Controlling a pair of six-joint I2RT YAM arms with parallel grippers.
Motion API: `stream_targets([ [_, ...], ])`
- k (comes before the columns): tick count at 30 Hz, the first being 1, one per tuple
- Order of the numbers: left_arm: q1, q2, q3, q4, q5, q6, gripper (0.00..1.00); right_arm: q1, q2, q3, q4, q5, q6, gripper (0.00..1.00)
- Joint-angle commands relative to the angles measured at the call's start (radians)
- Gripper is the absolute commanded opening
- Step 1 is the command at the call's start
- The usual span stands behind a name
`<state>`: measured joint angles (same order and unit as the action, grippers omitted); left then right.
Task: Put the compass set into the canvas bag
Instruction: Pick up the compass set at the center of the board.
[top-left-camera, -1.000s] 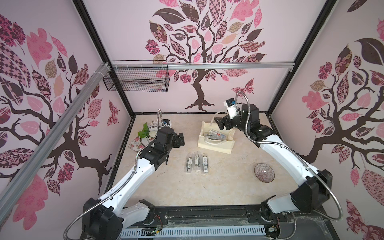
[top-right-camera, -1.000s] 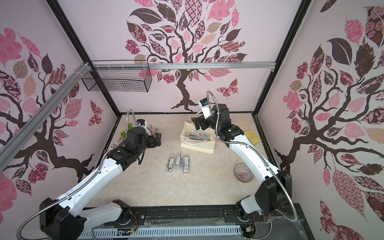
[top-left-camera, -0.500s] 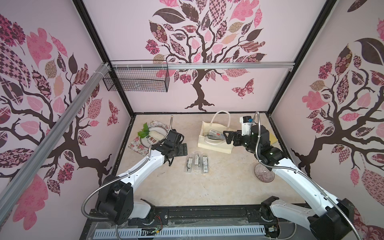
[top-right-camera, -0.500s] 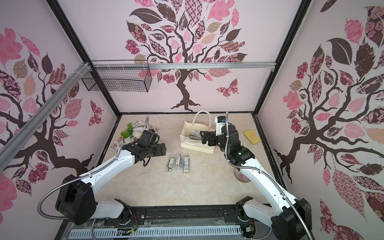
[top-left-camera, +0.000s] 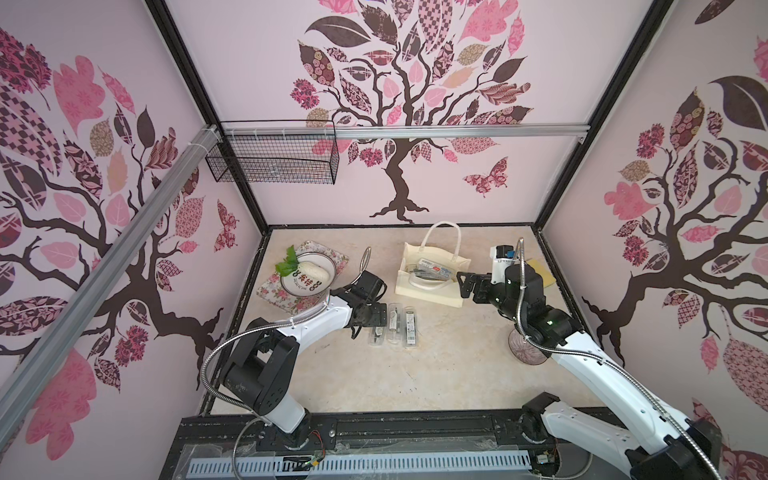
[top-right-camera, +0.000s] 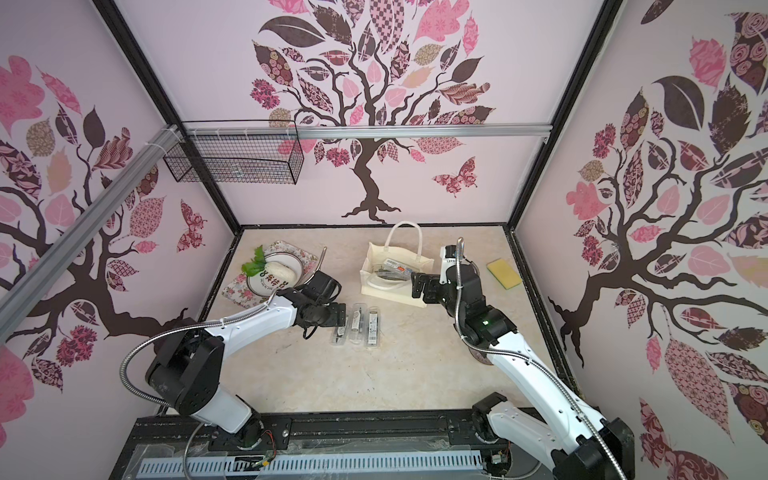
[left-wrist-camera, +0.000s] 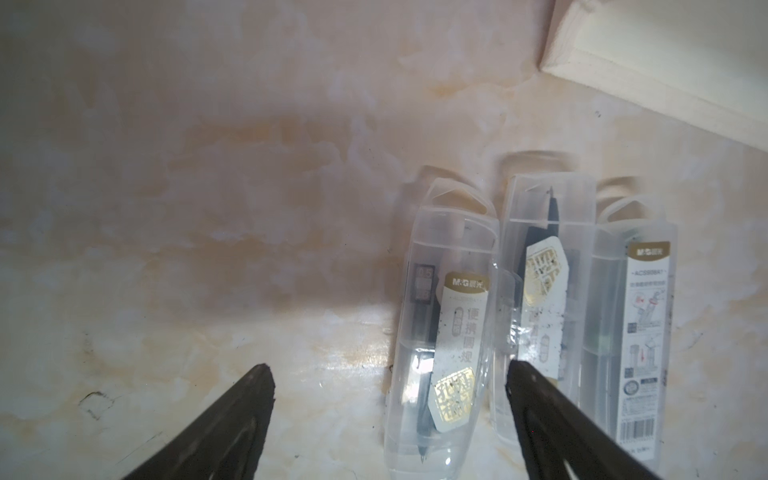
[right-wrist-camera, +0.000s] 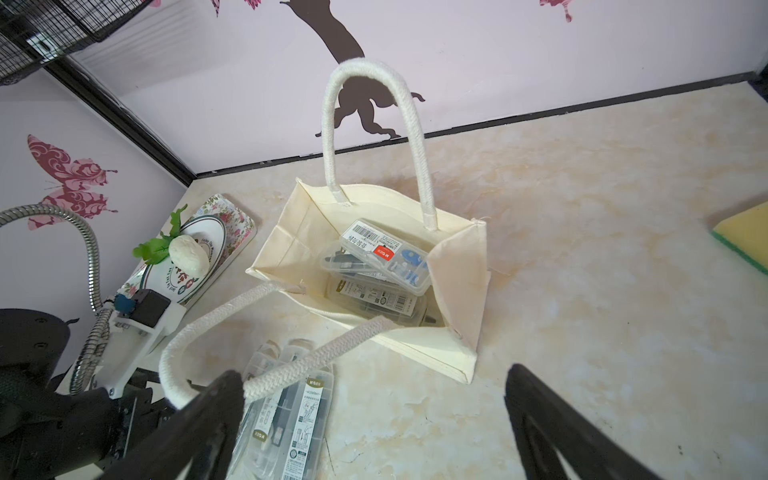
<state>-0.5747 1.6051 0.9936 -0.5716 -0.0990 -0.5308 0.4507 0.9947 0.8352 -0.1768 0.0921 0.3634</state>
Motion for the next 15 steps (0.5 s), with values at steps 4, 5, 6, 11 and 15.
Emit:
stream_targets([
  [4,-0.001,0.022,-0.008,0.025,0.009,-0.005,0.91,0.003,0.020,-0.022,0.029,0.003,-0.002,1.00],
  [5,-0.002,0.030,-0.003,0.016,0.003,-0.003,0.91,0.003,0.025,-0.024,0.032,-0.001,-0.002,1.00],
  [6,-0.004,0.034,0.000,0.012,-0.003,-0.002,0.91,0.003,0.029,-0.025,0.034,-0.004,-0.003,1.00],
  [11,-0.008,0.049,-0.002,0.003,-0.028,-0.004,0.91,0.003,0.042,-0.034,0.037,-0.009,-0.006,1.00],
  [15,-0.018,0.069,0.003,-0.014,-0.066,-0.004,0.90,0.003,0.039,-0.043,0.042,-0.012,-0.010,1.00],
])
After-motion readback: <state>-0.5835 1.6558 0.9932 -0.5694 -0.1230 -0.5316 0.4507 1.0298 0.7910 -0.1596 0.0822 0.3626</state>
